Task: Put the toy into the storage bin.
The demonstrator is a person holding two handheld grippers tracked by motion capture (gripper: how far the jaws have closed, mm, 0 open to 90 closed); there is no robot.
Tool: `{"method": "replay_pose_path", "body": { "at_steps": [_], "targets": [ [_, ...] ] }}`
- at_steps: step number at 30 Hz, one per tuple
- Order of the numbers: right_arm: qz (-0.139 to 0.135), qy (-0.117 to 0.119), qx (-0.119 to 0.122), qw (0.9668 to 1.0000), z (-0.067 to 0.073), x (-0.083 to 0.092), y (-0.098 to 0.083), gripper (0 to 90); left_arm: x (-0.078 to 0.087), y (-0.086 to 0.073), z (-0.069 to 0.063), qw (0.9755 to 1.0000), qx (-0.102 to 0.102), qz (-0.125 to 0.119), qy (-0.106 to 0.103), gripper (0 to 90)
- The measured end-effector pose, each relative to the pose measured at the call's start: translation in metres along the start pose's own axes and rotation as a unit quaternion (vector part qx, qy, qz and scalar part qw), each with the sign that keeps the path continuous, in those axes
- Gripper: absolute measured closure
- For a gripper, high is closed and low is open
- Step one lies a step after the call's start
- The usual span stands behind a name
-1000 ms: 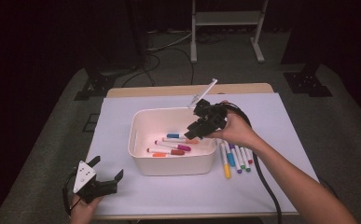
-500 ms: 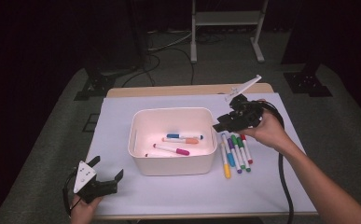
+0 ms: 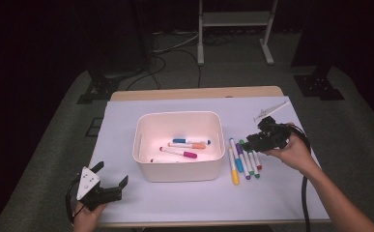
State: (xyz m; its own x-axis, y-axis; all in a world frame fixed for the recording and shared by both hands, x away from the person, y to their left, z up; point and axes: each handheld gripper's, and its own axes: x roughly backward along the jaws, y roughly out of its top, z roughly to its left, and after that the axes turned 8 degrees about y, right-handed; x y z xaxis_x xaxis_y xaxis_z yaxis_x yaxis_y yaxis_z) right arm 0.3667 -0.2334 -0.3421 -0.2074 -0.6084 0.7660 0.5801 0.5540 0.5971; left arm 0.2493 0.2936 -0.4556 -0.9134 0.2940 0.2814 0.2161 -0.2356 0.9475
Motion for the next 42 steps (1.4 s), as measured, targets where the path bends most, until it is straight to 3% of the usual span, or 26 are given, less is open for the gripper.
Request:
{"method": "replay_pose_path", "body": {
  "at_steps": [11, 20, 30, 37, 42],
  "targets": [
    [0.007, -0.05, -0.06, 0.9969, -0.034, -0.022, -0.039, 54.8, 0.0, 0.0, 0.0, 1.0, -0.001, 0.001, 0.0, 0.0],
    [0.007, -0.079, -0.095, 0.9923, -0.052, -0.038, -0.051, 56.9, 0.0, 0.0, 0.0, 1.0, 0.0, 0.0, -0.001, 0.0],
    [0.015, -0.1, -0.112, 0.9885, -0.063, -0.049, -0.054, 57.6, 0.0, 0.0, 0.0, 1.0, -0.001, -0.002, -0.002, 0.0],
    [0.02, -0.132, -0.115, 0.9845, -0.066, -0.043, -0.063, 59.6, 0.0, 0.0, -0.001, 1.0, -0.003, 0.001, -0.002, 0.0],
    [0.033, -0.167, -0.109, 0.9793, -0.067, -0.041, -0.069, 63.9, 0.0, 0.0, 0.0, 1.0, -0.003, 0.001, -0.001, 0.0]
  ]
}}
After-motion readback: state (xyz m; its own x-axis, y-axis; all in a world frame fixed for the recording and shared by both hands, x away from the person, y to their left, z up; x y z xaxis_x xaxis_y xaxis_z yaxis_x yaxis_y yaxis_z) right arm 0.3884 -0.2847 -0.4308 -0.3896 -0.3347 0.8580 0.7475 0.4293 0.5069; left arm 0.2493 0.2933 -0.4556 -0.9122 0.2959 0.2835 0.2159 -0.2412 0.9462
